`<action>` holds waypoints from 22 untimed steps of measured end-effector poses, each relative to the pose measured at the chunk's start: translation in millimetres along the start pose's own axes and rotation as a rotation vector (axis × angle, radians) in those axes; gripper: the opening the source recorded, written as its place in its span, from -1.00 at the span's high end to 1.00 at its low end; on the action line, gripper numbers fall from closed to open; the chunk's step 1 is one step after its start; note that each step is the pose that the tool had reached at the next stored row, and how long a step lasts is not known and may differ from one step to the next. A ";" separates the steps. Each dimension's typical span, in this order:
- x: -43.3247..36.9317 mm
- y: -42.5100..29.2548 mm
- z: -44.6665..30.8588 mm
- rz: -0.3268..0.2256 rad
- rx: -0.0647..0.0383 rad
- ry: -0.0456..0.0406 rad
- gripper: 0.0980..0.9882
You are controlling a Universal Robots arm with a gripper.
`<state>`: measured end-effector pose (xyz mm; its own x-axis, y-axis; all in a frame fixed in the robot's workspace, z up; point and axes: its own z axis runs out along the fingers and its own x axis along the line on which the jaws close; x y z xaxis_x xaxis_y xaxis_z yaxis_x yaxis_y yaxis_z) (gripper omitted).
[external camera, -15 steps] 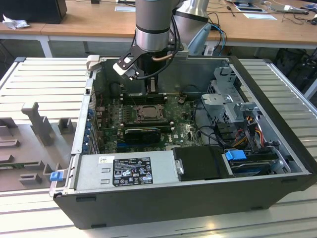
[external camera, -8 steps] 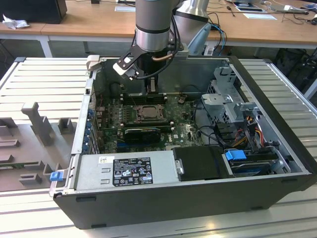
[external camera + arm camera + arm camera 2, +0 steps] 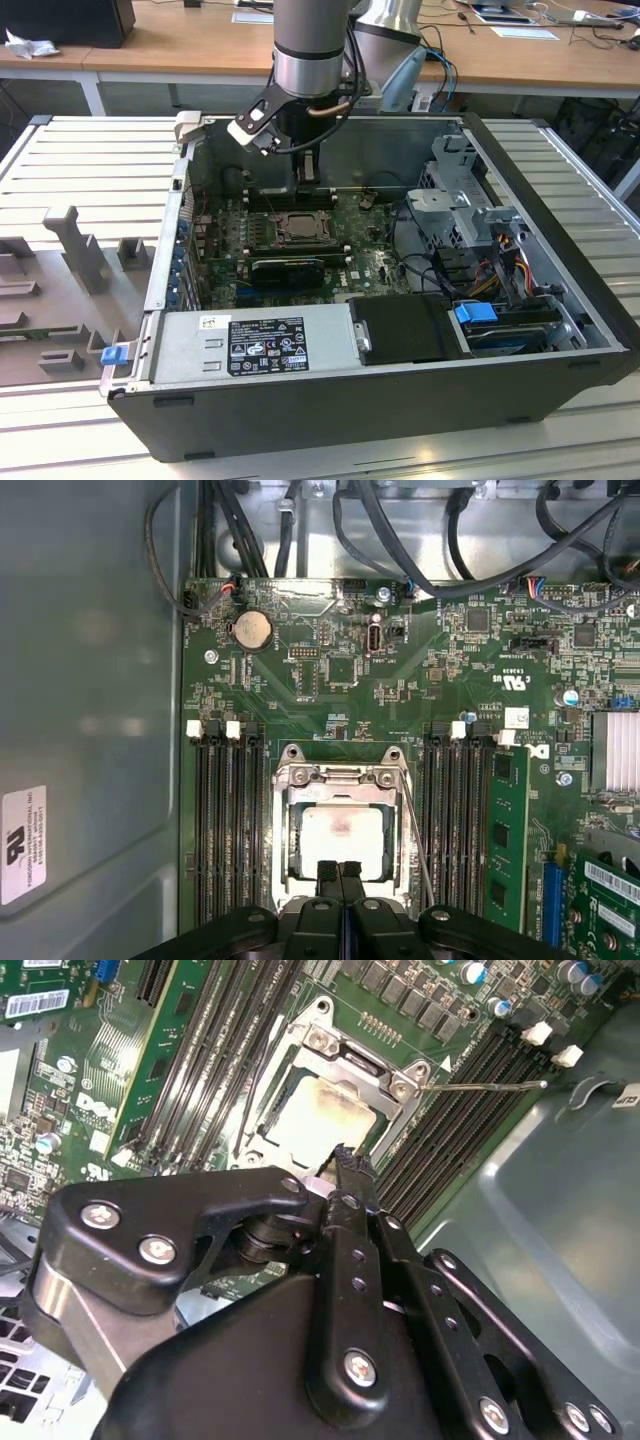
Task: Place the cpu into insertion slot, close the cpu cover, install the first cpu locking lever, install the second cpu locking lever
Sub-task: 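Install the first cpu locking lever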
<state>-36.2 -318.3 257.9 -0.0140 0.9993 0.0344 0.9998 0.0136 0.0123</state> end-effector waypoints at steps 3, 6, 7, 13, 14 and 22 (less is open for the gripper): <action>0.0 0.0 -0.2 -0.018 0.001 -0.0001 0.98; 0.0 0.0 -0.3 -0.107 0.004 0.0009 0.98; 0.0 -0.1 -0.2 -0.119 0.004 0.0011 0.98; 0.0 0.0 -0.1 -0.198 0.007 0.0019 0.98; 0.0 0.0 -0.1 -0.212 0.007 0.0022 0.98; 0.0 0.0 -0.1 -0.278 0.010 0.0030 0.98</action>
<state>-36.2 -318.3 258.0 -0.2883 0.9569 0.0340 0.9575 0.2880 0.0121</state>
